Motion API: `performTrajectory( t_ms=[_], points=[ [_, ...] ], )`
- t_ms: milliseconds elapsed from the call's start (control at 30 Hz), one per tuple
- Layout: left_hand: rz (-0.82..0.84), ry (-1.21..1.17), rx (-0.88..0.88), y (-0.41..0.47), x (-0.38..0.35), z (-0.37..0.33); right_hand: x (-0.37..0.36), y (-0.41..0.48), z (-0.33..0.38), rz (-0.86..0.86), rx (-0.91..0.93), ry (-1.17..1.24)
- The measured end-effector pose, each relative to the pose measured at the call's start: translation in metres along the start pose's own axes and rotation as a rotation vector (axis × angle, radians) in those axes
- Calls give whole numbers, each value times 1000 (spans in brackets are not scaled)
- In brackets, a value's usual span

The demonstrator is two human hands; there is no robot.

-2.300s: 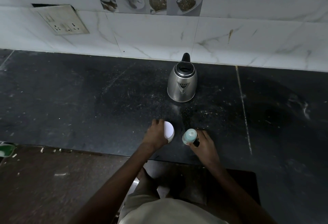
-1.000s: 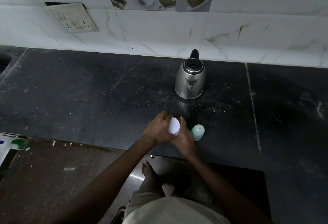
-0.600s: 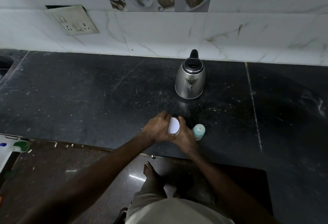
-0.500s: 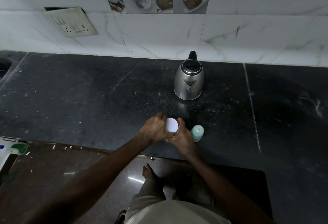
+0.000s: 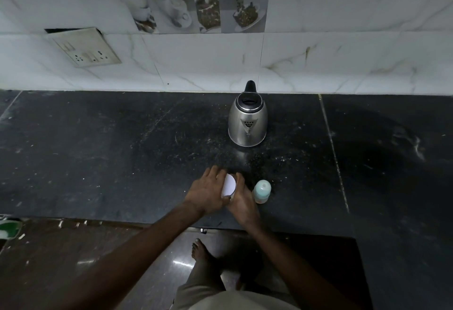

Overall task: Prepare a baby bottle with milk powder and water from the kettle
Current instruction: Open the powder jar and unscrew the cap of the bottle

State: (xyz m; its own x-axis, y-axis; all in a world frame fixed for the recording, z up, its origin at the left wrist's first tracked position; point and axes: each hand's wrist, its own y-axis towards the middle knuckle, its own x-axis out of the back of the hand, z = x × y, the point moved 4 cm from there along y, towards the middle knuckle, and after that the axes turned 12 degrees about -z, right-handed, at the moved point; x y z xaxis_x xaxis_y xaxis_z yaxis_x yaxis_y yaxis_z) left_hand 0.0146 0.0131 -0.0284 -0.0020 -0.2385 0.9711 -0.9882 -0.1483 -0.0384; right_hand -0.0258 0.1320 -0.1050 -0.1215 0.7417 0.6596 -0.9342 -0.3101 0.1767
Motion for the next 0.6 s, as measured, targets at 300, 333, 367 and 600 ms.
performTrajectory(
  t_ms=[300, 333, 367, 600],
  points=[
    [52, 17, -20, 9, -1, -1, -2, -1, -2, 37, -33, -18],
    [73, -2, -60, 9, -2, -2, 0, 0, -1, 37, -36, -22],
    [100, -16, -114, 10, -4, -3, -1, 0, -2, 41, -36, -41],
    [109, 24, -101, 13, -1, -3, -10, 0, -10, 103, -94, -70]
  ],
)
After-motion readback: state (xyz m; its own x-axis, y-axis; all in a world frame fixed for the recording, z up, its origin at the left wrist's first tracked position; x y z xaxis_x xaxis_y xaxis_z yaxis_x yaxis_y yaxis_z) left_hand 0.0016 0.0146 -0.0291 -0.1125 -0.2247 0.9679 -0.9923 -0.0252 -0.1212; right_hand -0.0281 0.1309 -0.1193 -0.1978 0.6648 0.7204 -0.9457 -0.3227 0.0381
